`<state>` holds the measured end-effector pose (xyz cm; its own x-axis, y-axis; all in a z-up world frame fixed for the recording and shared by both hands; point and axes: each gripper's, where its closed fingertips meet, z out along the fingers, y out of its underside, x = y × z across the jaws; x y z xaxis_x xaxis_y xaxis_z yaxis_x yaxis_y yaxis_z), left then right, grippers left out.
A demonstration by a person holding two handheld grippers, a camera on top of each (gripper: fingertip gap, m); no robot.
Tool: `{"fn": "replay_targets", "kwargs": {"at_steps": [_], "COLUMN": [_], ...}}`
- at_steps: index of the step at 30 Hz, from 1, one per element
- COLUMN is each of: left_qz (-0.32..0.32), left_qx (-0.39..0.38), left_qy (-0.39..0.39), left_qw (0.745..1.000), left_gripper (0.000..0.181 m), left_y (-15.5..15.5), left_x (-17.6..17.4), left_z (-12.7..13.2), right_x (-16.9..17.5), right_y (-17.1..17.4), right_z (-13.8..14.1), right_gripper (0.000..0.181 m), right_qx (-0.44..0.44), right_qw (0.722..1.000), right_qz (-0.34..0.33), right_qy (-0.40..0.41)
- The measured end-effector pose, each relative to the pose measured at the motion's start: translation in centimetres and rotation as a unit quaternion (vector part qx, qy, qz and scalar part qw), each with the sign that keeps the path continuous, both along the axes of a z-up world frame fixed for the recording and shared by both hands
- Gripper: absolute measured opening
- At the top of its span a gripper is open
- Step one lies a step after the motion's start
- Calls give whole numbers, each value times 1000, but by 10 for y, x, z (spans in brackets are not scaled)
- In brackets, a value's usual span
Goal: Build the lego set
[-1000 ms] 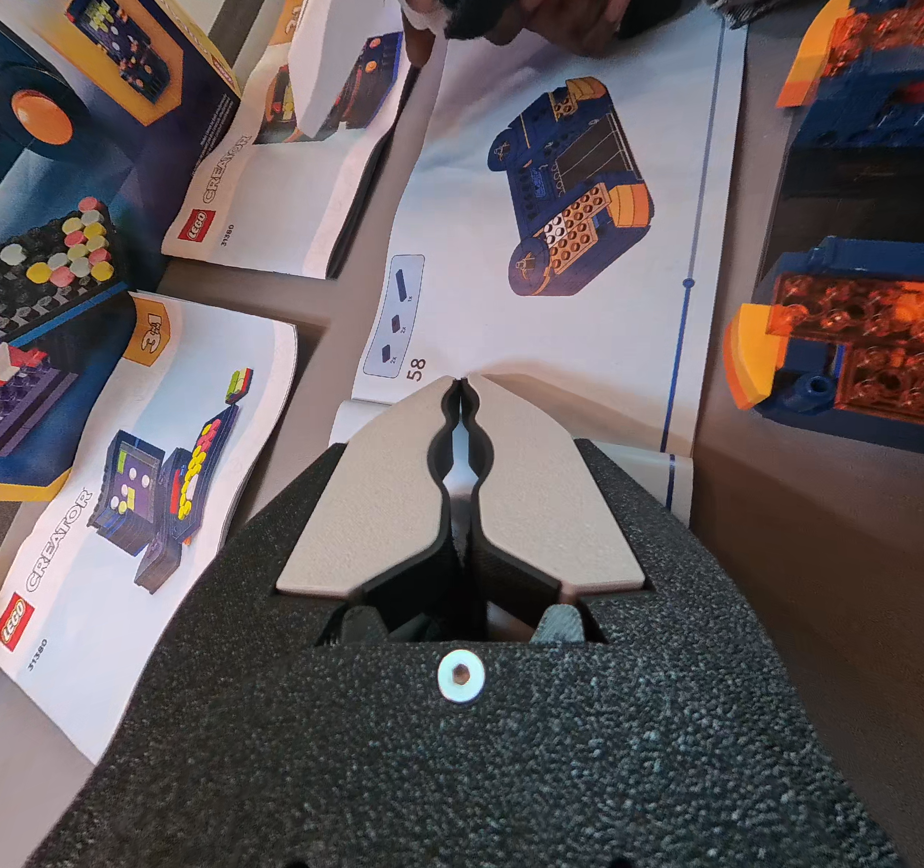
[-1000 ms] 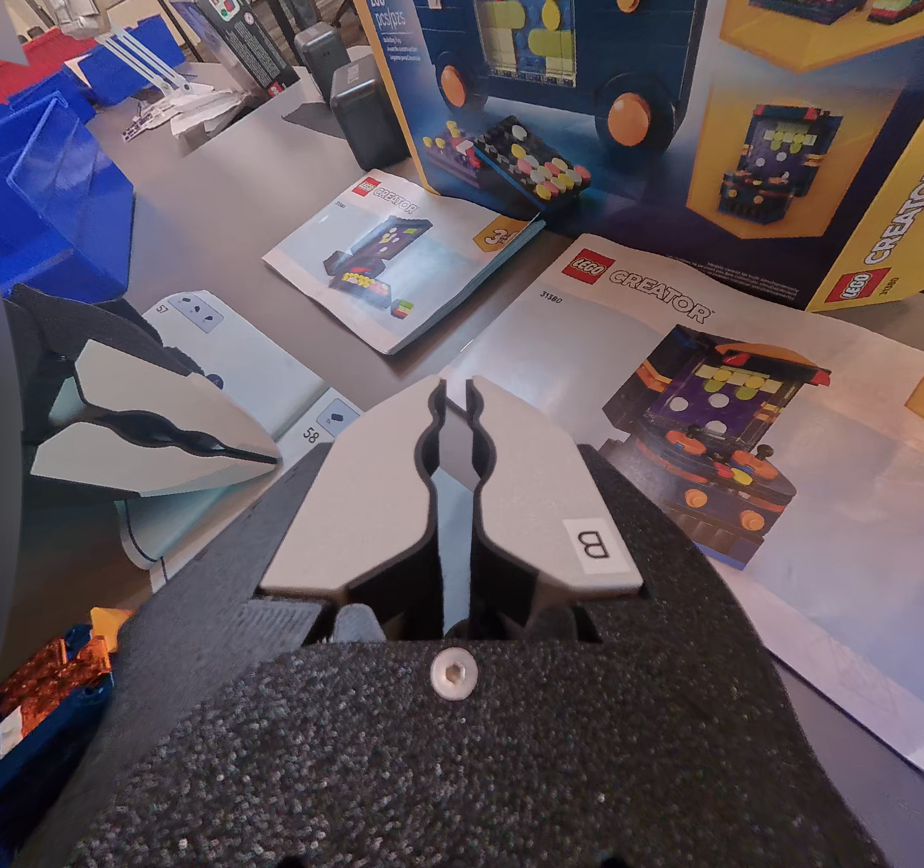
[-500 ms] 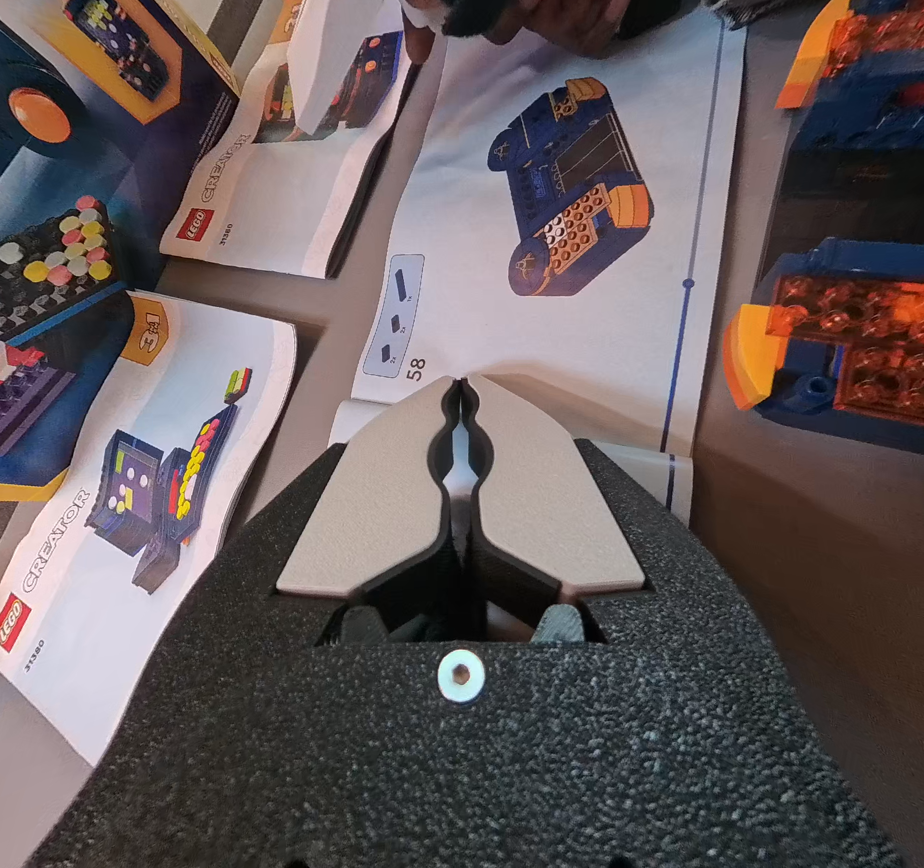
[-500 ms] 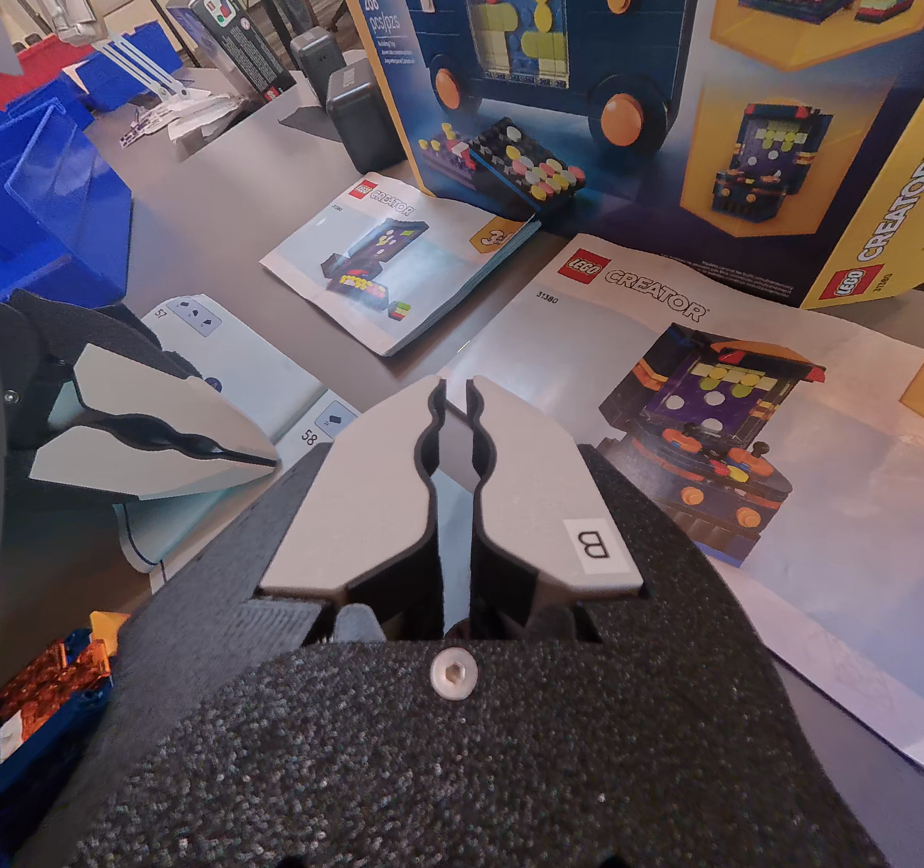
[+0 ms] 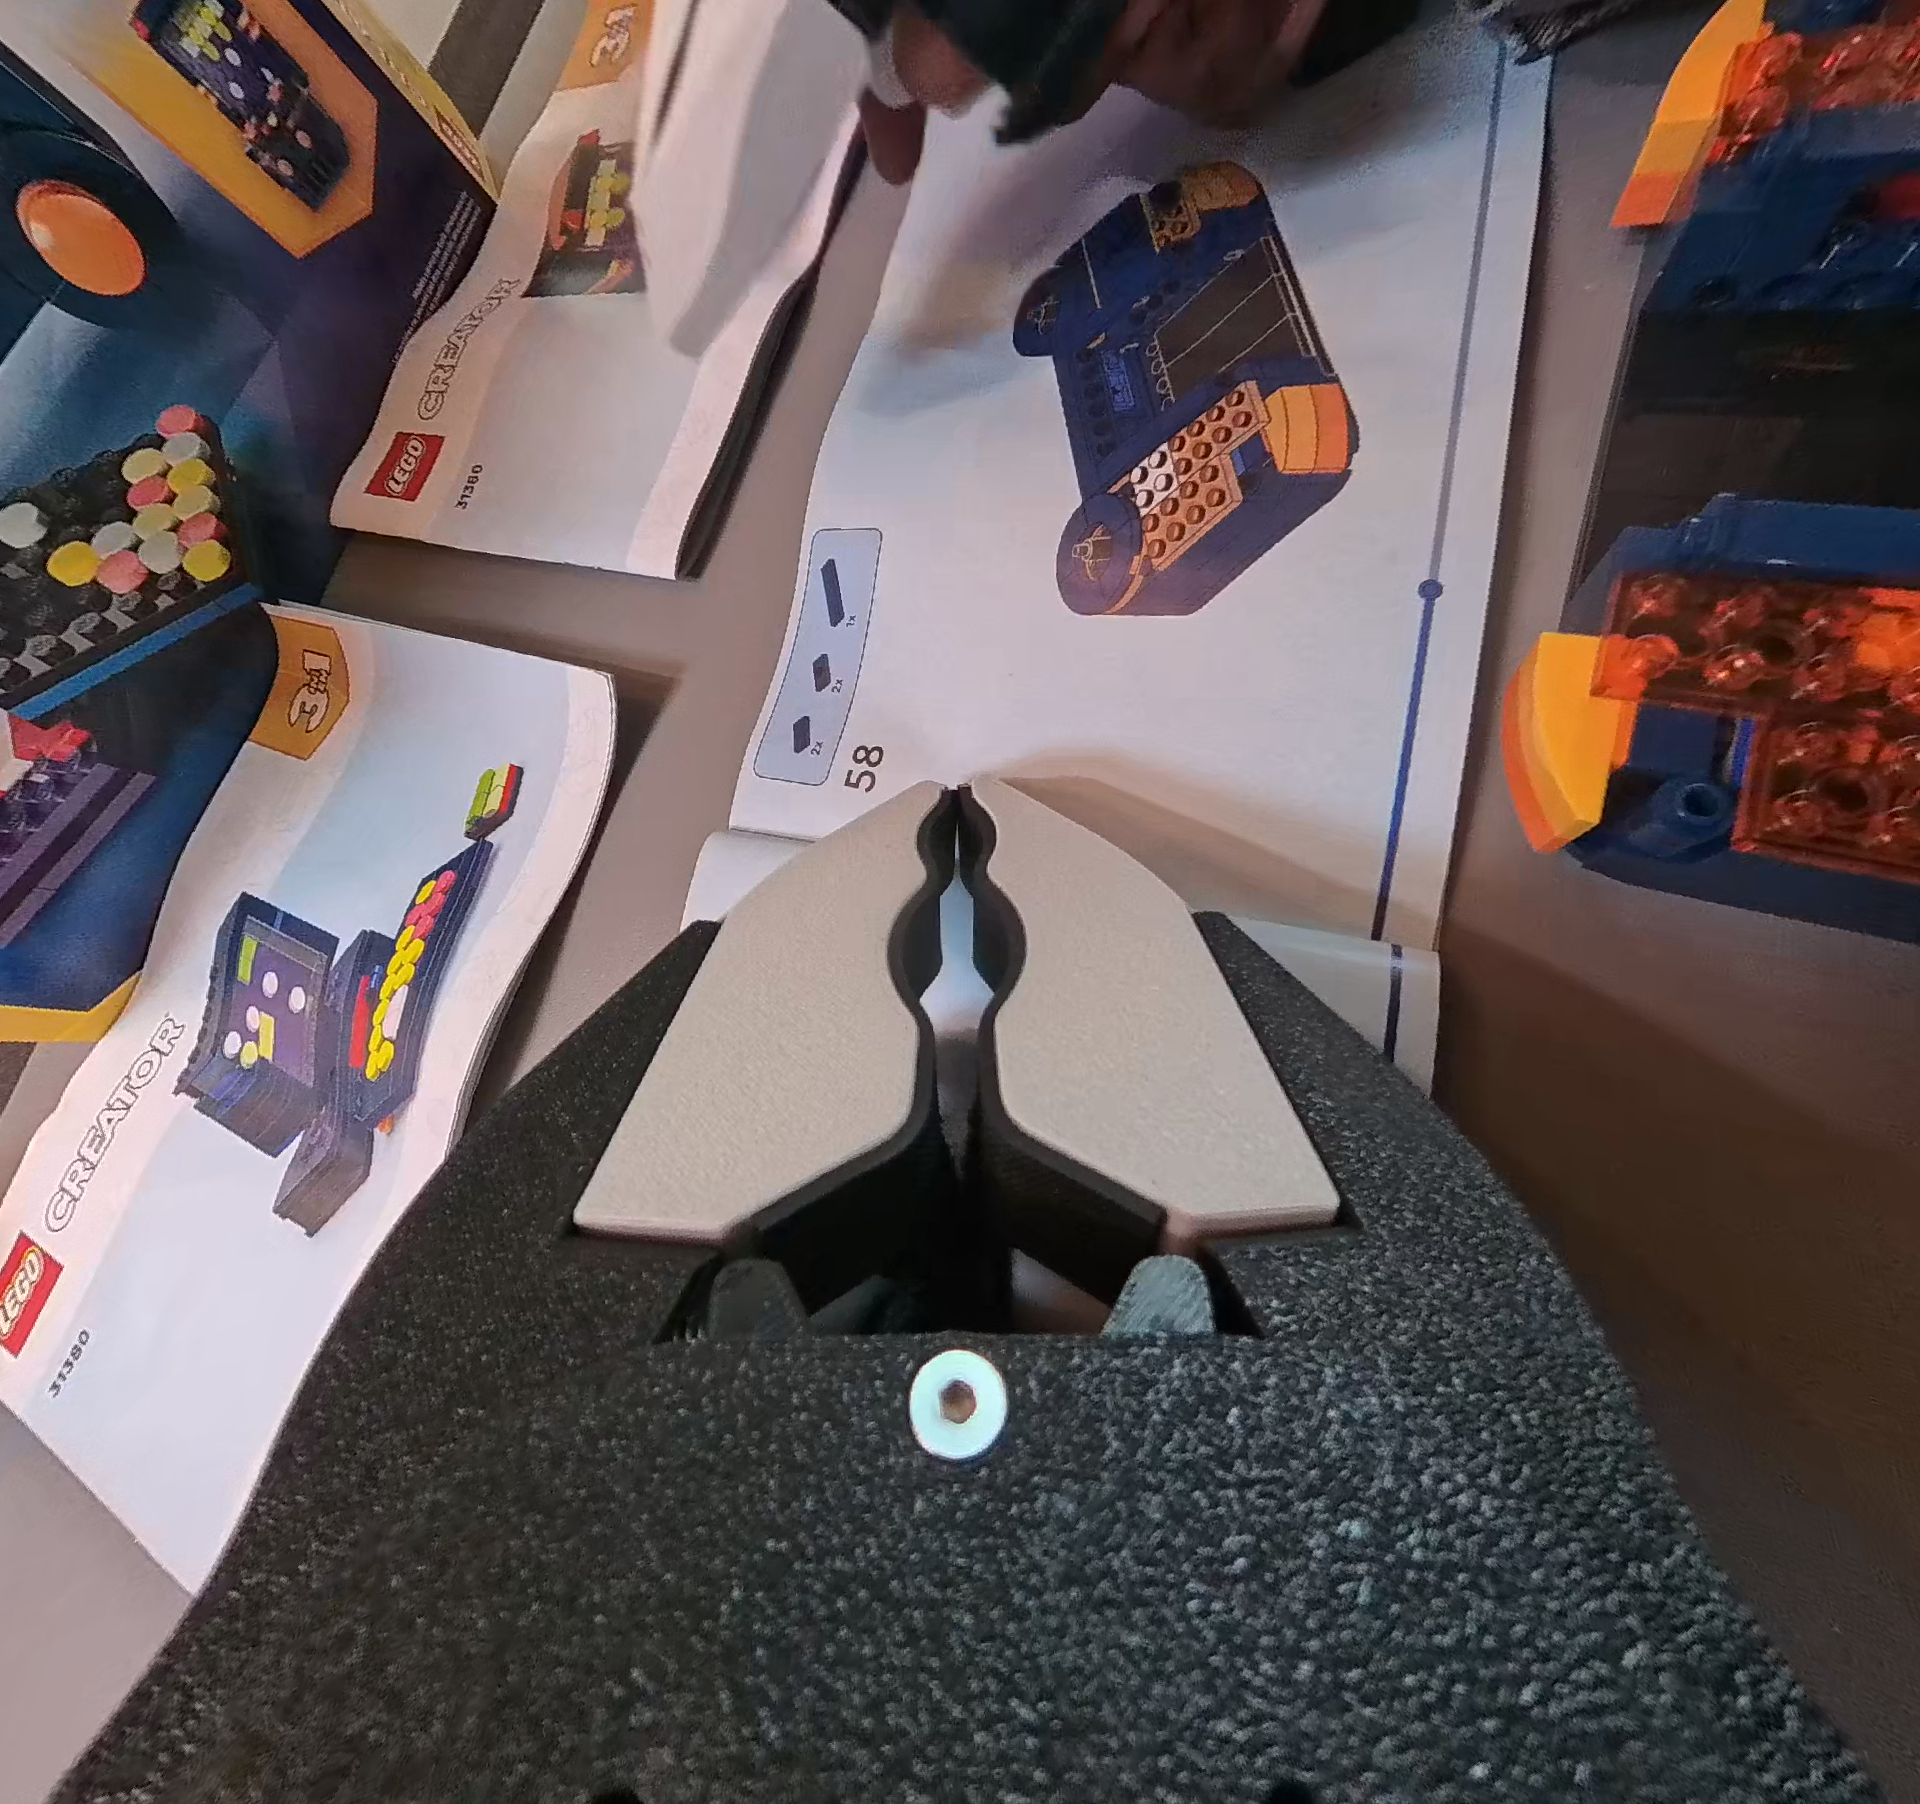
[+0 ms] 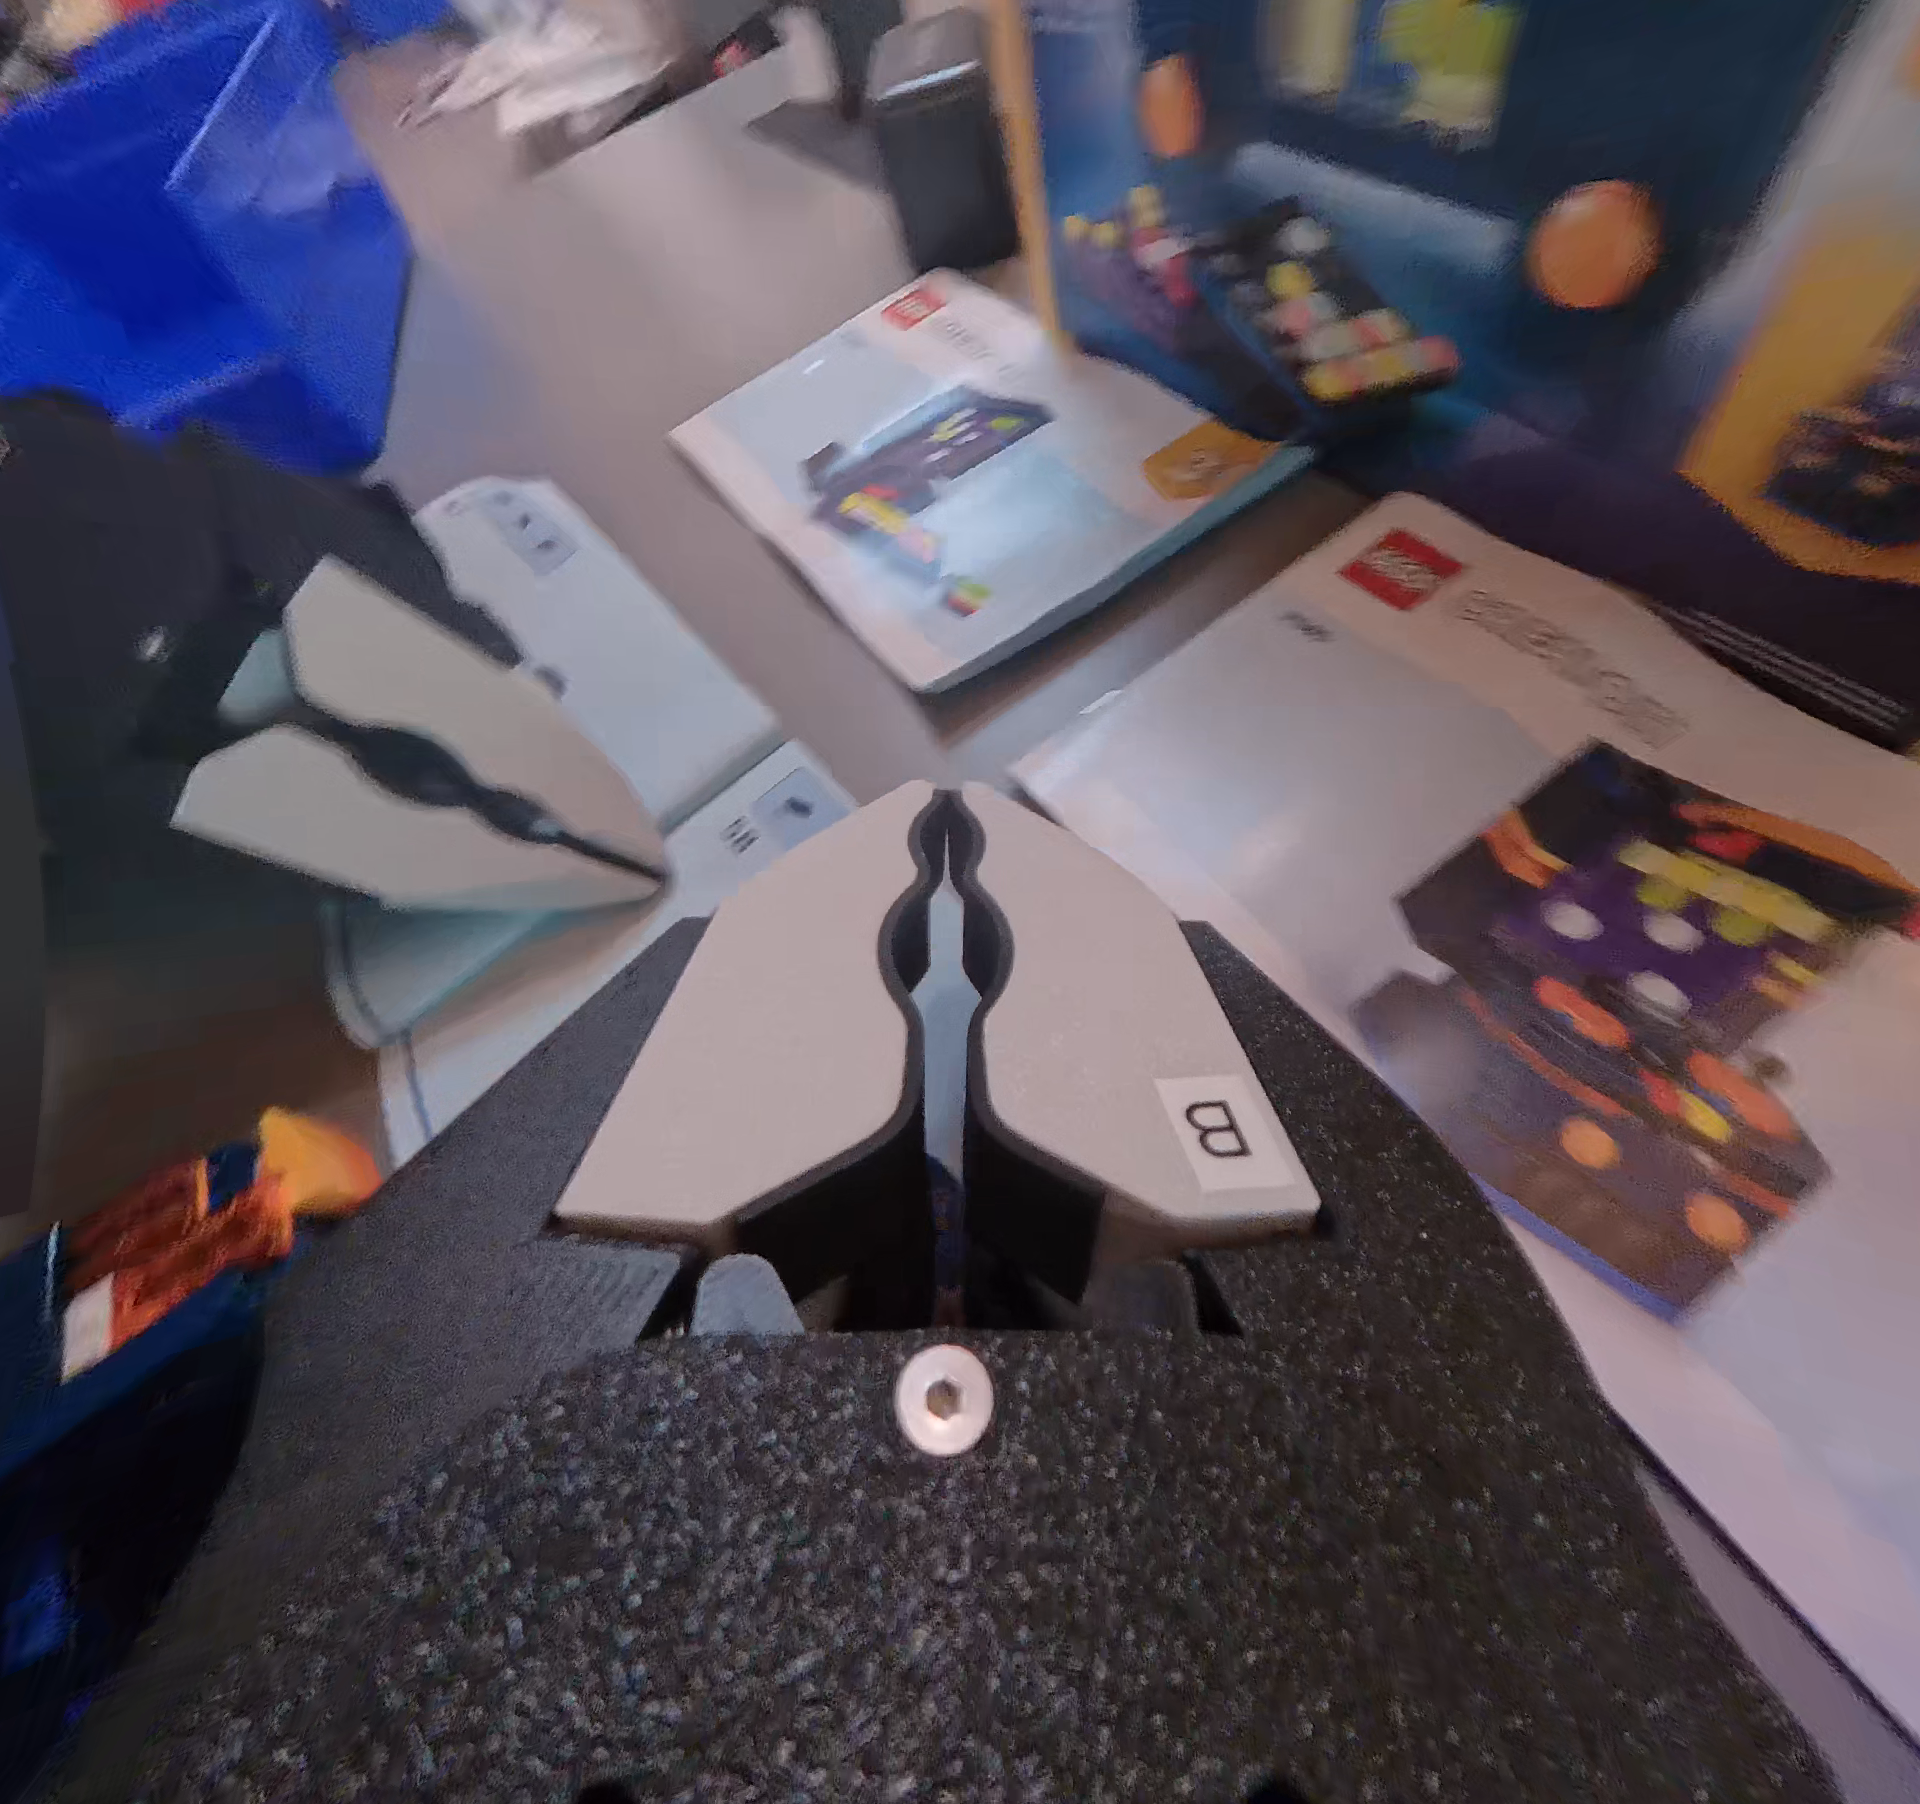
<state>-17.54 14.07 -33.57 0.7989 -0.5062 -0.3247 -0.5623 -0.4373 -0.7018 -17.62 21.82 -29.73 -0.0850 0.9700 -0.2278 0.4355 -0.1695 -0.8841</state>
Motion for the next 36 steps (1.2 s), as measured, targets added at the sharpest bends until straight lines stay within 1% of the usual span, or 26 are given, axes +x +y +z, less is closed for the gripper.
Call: {"fn": "replay_targets", "kwargs": {"at_steps": [2,4,5,7,8,11,15,36], "left_qz": [0,0,0,0,0,0,0,0], "left_qx": [0,0,0,-1,-1,0,-1,0], "left_qy": [-1,0,0,-1,-1,-1,-1,0], "left_qw": [1000,1000,1000,1000,1000,1000,1000,1000], "left_gripper": [0,0,0,0,0,0,0,0], "left_y": [0,0,0,0,0,0,0,0], "left_x": [0,0,0,0,0,0,0,0], "left_z": [0,0,0,0,0,0,0,0], "right_x": [-1,1,3,2,3,2,3,3], "right_y": [-18,-31,-32,-33,-33,-33,-33,-33], "right_z": [-10,-27,-39,-38,-38,-38,-39,-39], "right_gripper": [0,0,0,0,0,0,0,0], "right_qx": [35,95,133,185,191,177,189,181], "right_qw": [997,988,979,972,971,973,971,973], "right_qz": [57,93,99,95,95,96,95,96], "right_qy": [-32,-84,-120,-108,-108,-110,-108,-109]}}
